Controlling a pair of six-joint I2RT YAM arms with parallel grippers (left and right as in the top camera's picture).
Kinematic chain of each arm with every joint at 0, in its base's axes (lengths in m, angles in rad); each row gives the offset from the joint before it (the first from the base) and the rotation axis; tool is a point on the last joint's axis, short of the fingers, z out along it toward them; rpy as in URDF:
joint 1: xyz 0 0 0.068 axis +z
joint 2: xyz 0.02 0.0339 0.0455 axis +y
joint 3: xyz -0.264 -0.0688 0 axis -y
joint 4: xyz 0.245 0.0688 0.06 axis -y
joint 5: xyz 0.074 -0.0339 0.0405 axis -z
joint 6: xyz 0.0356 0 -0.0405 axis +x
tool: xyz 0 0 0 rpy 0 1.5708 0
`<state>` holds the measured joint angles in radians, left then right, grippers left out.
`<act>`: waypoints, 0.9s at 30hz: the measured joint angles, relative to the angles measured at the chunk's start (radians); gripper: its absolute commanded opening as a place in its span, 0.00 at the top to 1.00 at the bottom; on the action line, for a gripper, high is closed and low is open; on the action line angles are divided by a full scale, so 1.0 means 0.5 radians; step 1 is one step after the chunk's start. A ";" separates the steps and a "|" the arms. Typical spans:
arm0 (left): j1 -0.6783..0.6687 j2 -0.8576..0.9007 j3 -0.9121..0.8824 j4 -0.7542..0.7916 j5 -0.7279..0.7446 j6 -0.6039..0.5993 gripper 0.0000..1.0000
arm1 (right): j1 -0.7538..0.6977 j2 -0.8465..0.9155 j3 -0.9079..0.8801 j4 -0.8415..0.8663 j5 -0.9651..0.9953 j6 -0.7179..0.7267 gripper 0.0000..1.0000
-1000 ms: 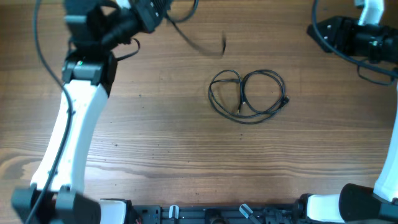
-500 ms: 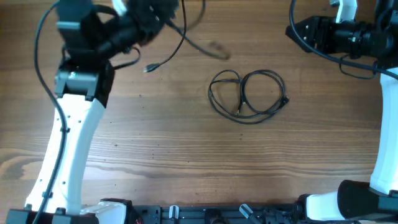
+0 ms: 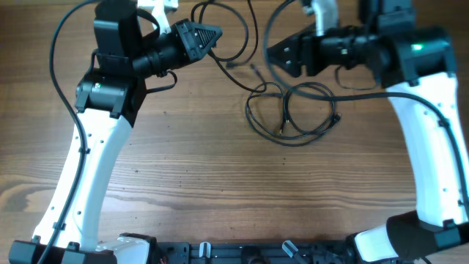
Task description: Untangle cables
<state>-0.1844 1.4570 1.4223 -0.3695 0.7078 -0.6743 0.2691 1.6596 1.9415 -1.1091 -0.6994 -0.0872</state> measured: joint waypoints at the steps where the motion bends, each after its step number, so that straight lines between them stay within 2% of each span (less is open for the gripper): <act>1: -0.011 0.000 0.000 -0.062 -0.070 -0.065 0.96 | 0.042 0.018 0.000 0.014 0.000 -0.043 0.33; 6: -0.037 0.001 -0.001 -0.317 -0.330 -0.478 0.95 | 0.221 0.051 0.000 0.098 0.054 -0.314 0.34; 11: -0.037 0.001 -0.001 -0.385 -0.391 -0.773 0.95 | 0.378 0.092 0.000 0.114 0.146 -0.565 0.36; 17: -0.037 0.001 -0.001 -0.384 -0.366 -0.851 0.93 | 0.454 0.214 0.000 0.200 0.175 -0.718 0.41; 27: -0.037 0.001 -0.001 -0.385 -0.351 -0.871 0.91 | 0.506 0.294 0.000 0.216 0.190 -0.780 0.55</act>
<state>-0.2031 1.4574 1.4220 -0.5617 0.5323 -1.1095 0.5220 1.8069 1.9415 -1.0012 -0.6044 -0.4770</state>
